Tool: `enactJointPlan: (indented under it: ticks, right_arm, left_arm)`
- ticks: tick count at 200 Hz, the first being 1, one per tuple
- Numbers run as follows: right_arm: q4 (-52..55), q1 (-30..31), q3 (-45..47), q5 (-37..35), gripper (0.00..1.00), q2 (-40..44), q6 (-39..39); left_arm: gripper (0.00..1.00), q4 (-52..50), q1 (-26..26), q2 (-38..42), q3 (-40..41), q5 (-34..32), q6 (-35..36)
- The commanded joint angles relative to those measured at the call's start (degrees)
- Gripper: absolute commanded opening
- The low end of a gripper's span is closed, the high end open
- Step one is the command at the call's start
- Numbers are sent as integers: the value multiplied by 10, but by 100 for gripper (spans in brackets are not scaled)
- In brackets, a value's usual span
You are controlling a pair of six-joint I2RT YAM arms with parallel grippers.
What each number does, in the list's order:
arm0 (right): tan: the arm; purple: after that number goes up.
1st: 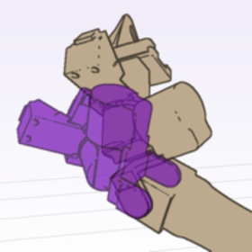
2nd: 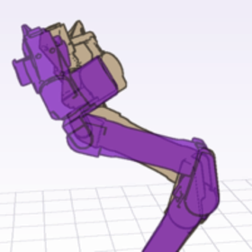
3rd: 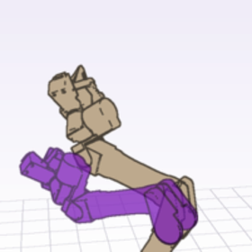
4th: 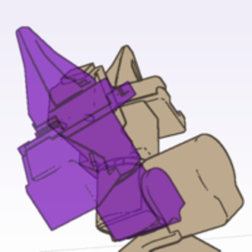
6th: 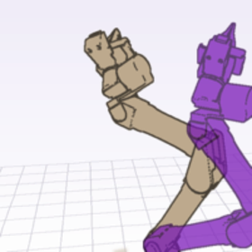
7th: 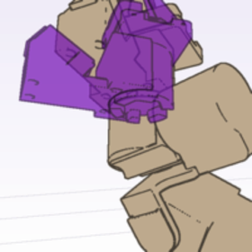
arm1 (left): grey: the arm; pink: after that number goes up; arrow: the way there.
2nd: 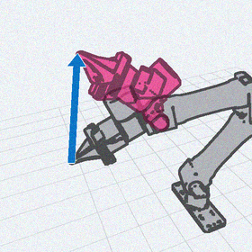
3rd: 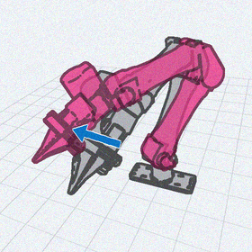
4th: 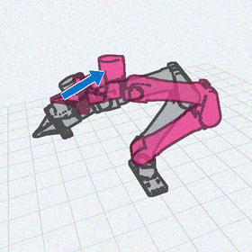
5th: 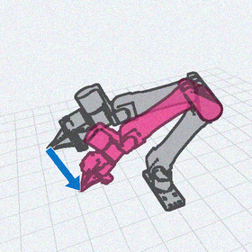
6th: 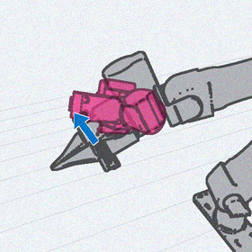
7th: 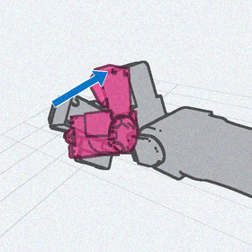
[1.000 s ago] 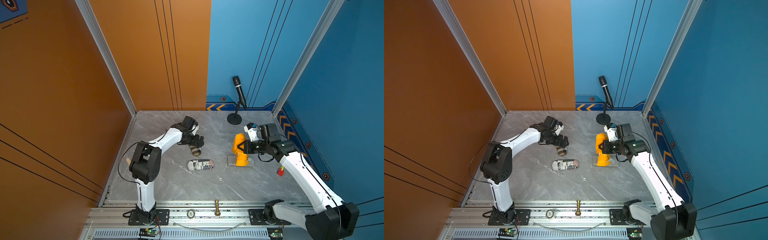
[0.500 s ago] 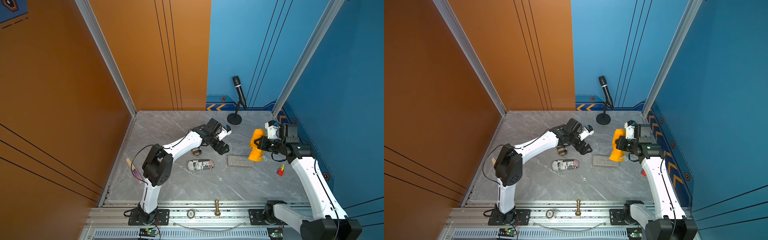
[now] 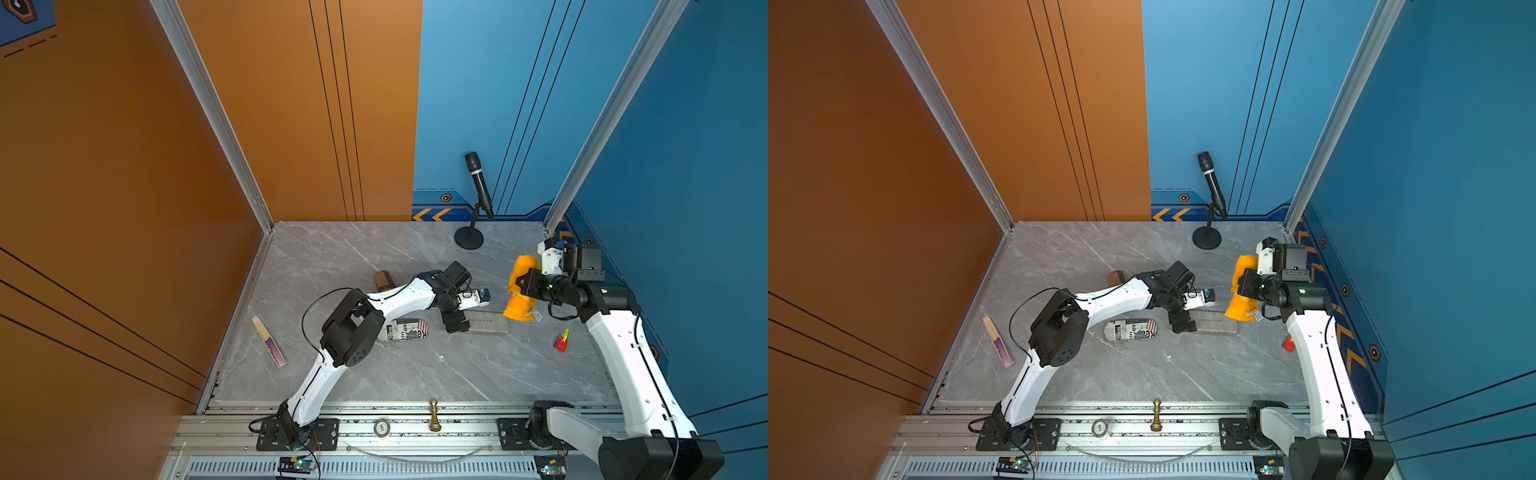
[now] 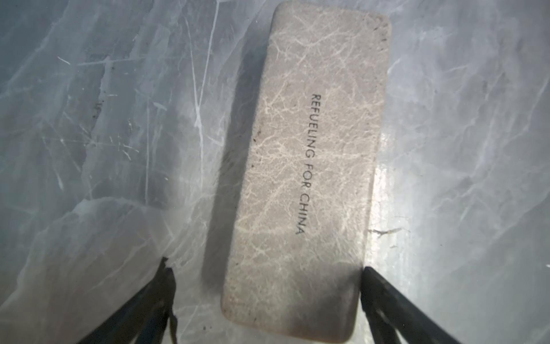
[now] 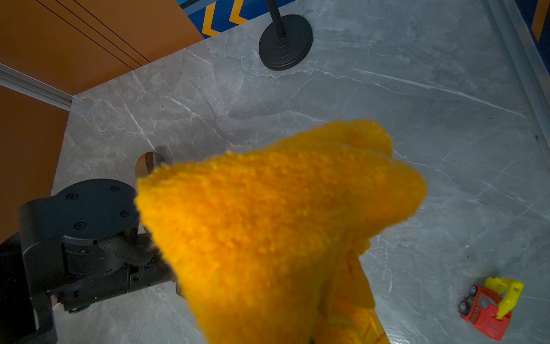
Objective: Wipe the eyeglass case
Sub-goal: Pick up the eyeglass case from the center of the board.
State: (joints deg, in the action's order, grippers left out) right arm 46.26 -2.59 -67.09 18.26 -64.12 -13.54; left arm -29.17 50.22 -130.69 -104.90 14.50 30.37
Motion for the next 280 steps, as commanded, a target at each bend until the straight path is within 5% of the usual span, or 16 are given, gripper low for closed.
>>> enactJointPlan:
  ticks: [1, 123, 174, 233, 280]
  right_arm:
    - [-14, 0, 9, 17, 0, -2, -2]
    - [-32, -9, 42, -18, 0, 13, 0]
    - [-46, -31, 64, -12, 0, 28, -12]
    - [-42, -32, 74, 19, 0, 15, -17]
    - [-17, 26, 75, 12, 0, -17, -8]
  left_arm:
    - [97, -24, 2, -16, -20, -10, 30]
    - [95, -37, 4, -56, -42, 25, 26]
    - [77, -28, 7, -52, -32, 15, 11]
    - [58, 67, 8, 17, 70, 13, -21]
    - [55, 172, 25, 122, 205, -48, -64]
